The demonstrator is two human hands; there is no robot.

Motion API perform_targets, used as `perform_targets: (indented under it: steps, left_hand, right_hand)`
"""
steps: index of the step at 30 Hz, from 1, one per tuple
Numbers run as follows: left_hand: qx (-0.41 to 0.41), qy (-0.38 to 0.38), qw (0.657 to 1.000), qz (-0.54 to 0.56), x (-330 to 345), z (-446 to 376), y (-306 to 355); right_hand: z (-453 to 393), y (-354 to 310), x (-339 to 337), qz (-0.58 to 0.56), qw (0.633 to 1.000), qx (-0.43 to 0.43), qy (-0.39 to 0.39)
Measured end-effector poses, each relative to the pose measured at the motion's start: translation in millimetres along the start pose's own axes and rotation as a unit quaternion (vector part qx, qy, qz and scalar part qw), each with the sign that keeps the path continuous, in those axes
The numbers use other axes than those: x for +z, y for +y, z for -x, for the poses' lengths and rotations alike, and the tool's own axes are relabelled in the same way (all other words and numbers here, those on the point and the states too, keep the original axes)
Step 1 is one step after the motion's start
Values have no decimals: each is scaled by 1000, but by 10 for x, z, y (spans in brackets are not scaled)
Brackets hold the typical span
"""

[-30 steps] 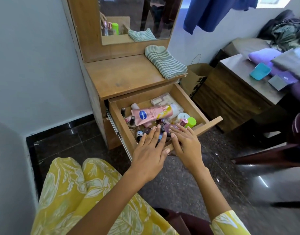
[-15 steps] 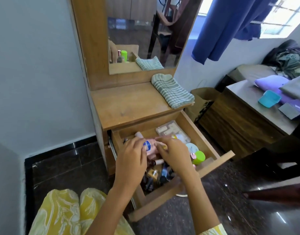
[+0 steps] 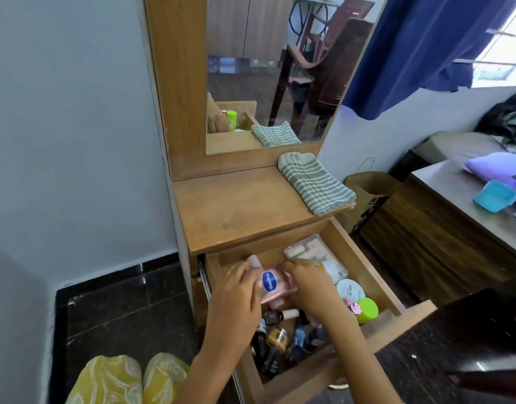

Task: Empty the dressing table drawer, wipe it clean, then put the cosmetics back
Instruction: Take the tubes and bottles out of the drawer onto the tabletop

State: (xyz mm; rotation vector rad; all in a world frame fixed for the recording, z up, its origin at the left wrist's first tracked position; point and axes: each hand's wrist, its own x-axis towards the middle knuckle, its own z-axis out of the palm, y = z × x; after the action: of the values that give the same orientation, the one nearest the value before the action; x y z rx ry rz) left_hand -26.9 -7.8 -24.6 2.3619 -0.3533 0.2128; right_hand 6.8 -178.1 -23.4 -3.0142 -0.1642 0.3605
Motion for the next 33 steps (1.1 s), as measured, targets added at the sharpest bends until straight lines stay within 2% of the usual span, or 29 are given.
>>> perform_targets:
  steps: [4,6,10,12,15,17,20,24,29,33]
  left_hand:
    - [-4,-10,1000,7,-1,1,-13]
    - [-9,-4,1000,15,-2,17,-18]
    - [-13,77,995,65,-33,83,37]
    - [-10,102,991,86,-41,115,62]
    - [33,77,990,117,-91,100,140]
    - [40,88,987,131,-150,47,163]
    - [21,155,977,144,-311,-115,156]
    - [10,251,958,139,-557,-436,77]
    - [12,259,961,98,-744,-842,-255]
    - [-9,262,957,126,-765,-1059,-444]
  right_hand:
    - [-49,23,-15,22,1000,0,-12]
    - [-8,32,-63,-1,1000,8,17]
    - [175,36,-265,-136,985,4,107]
    - [241,-46,-379,-255,952,8,171]
    - [269,-291,-509,-413,875,-3,254]
    - [231,-470,-585,-463,838,-16,289]
    - [111,-728,-699,-495,803,-35,330]
    - [-116,-1010,-809,-536,776,-83,323]
    - [-509,-1149,-833,-584,756,-101,277]
    - [-817,-1202,-802,-550,778,-101,285]
